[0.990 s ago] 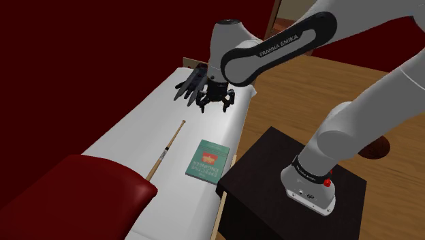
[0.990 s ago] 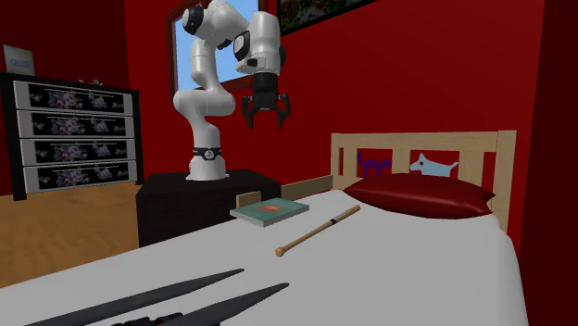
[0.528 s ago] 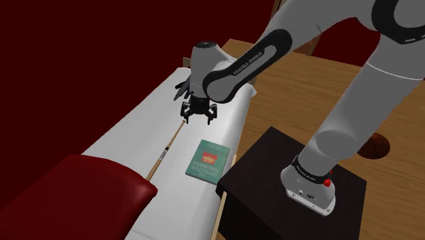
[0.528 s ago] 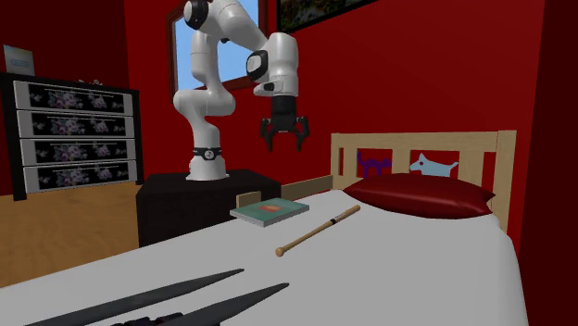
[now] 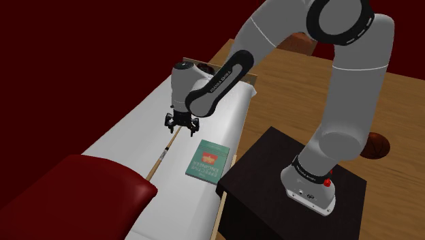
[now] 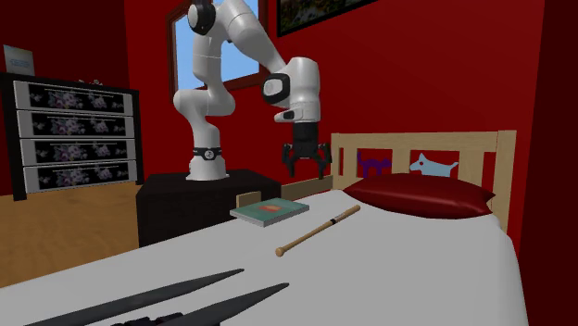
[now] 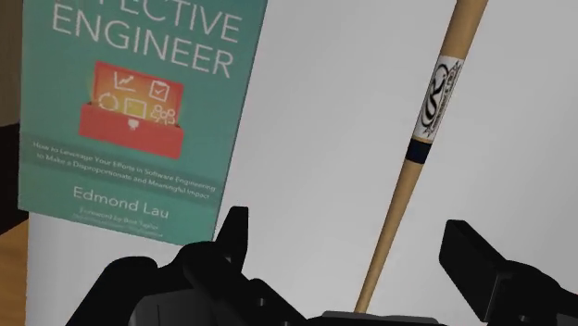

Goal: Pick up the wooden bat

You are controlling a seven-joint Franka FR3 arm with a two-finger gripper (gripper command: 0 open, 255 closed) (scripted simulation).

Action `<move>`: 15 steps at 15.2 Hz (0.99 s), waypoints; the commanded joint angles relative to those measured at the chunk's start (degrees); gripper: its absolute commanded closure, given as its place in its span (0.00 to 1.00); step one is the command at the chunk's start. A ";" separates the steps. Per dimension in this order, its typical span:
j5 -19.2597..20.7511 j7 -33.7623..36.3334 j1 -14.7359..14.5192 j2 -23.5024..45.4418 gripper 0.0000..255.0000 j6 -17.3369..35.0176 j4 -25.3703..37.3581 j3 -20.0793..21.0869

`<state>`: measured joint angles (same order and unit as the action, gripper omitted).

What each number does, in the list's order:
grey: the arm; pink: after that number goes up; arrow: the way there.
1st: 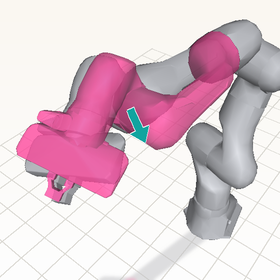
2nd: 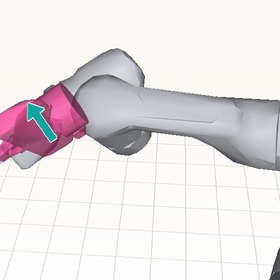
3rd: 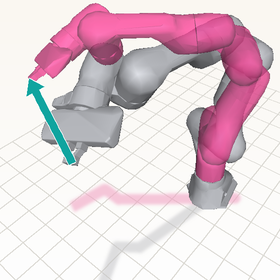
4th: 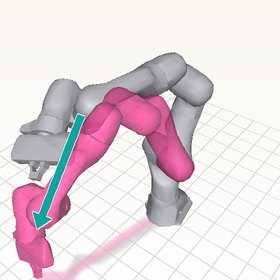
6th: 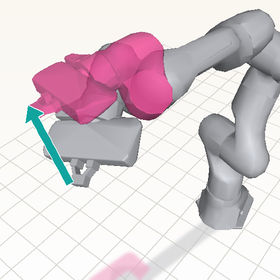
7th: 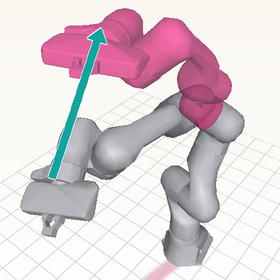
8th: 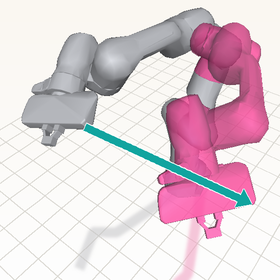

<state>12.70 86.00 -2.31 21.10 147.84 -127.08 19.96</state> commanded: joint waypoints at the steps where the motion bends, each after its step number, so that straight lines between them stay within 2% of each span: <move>1: 1.53 3.71 -1.97 4.80 0.00 0.97 3.75 -1.52; 8: 2.42 11.25 -7.22 19.72 0.00 1.54 18.55 -5.65; 15: 3.52 11.89 -8.36 24.49 0.00 4.46 20.47 -7.11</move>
<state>16.10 97.82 -10.48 44.83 152.06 -107.17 13.04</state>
